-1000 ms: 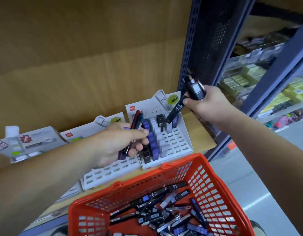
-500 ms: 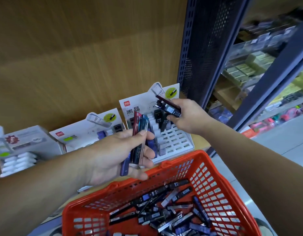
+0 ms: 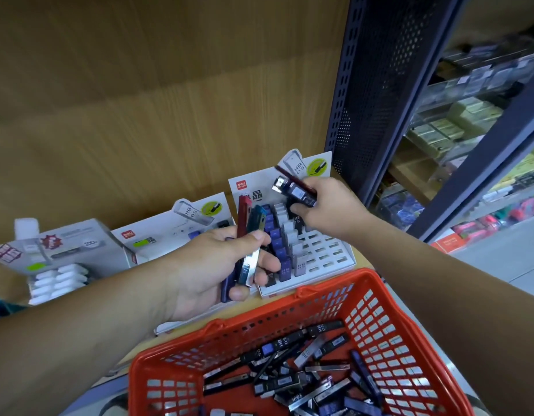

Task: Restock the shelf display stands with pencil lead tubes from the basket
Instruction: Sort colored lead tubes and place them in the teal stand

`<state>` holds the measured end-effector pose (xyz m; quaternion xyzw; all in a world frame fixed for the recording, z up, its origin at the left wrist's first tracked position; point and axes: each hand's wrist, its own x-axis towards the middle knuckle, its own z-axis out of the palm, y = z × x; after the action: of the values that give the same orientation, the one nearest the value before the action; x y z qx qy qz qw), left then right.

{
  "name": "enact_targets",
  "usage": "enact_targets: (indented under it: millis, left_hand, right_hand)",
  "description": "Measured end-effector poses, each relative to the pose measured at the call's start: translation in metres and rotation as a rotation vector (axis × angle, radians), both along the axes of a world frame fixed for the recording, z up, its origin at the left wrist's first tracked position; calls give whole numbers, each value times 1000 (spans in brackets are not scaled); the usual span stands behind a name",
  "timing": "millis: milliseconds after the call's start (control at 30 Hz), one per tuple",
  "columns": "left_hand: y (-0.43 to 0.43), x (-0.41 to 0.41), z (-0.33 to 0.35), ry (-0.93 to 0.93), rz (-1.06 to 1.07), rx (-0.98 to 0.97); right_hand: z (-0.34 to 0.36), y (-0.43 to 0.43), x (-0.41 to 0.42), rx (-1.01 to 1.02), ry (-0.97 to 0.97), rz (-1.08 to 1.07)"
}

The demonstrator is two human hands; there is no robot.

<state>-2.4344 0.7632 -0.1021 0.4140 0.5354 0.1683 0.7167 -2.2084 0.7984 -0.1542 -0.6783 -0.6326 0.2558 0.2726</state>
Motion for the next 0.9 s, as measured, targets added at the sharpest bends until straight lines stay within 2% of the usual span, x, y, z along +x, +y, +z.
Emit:
enact_targets:
  millis: [100,167,267,400,500,633,900]
  left_hand:
    - [3,-3,-1,25,15,28]
    - [4,-4,-1,120,17,124]
    - [2,-3,5,210,30,288]
    - [-1,4,16,149,78,423]
    - [-6,9,18,139,89,553]
    - [-4,11,17,152,151,622]
    - [6,3,18,187,140,495]
  right_hand:
    - [16,-4,4,-109,314,31]
    - [26,-13,10,-296,454,124]
    - [39,-25,14,-563,533,275]
    - [47,-34,10,-723,561,384]
    - [52,-37,0,-748,561,413]
    - [58,-38,-20,-708,478,409]
    - [63,-38,-35,-617,460,410]
